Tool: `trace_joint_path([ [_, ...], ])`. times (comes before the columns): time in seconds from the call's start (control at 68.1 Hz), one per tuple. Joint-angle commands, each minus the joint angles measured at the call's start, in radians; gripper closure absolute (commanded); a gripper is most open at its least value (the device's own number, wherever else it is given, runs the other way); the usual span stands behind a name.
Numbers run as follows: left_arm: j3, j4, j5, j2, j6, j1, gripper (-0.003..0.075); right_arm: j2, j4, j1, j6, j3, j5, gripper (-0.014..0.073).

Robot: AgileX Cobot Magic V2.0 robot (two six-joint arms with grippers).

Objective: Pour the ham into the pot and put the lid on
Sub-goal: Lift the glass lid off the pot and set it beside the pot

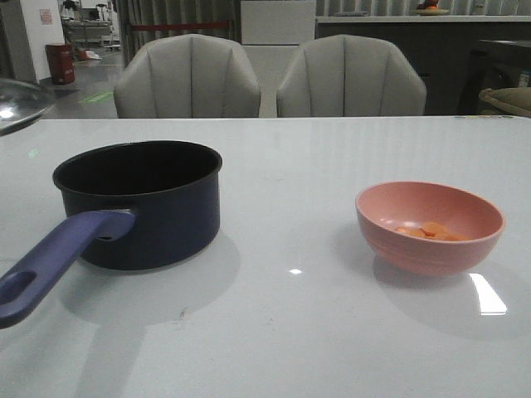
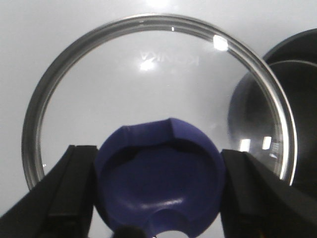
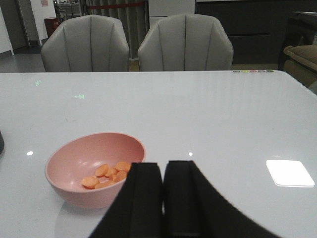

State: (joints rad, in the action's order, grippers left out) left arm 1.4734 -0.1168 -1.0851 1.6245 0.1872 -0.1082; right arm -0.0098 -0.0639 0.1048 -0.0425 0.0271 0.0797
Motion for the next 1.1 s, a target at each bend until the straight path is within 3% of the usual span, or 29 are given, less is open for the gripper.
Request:
trace_joint_path([
  [0.0, -0.06, 0.024, 0.12, -0.059, -0.032, 0.063, 0.0514, -0.02, 0.012, -0.004, 0.005, -0.005, -0.08, 0.0435],
  [0.279, -0.239, 0.024, 0.236, -0.001, -0.068, 0.161, 0.0514, -0.02, 0.012, -0.004, 0.005, -0.005, -0.08, 0.0435],
  [0.646, -0.265, 0.035, 0.303, 0.109, -0.068, 0.143, 0.0501, -0.02, 0.012, -0.004, 0.005, -0.005, -0.08, 0.0435],
  [0.764, -0.265, 0.046, 0.305, 0.124, -0.068, 0.14, 0.0421, -0.02, 0.012, -0.004, 0.005, -0.005, -0.08, 0.0435],
  [0.955, -0.265, 0.046, 0.293, 0.152, -0.068, 0.14, 0.0214, -0.02, 0.012, -0.004, 0.005, -0.005, -0.08, 0.0435],
  [1.087, -0.265, 0.046, 0.291, 0.156, -0.068, 0.137, 0.0178, -0.02, 0.012, -0.004, 0.005, -0.005, -0.08, 0.0435],
])
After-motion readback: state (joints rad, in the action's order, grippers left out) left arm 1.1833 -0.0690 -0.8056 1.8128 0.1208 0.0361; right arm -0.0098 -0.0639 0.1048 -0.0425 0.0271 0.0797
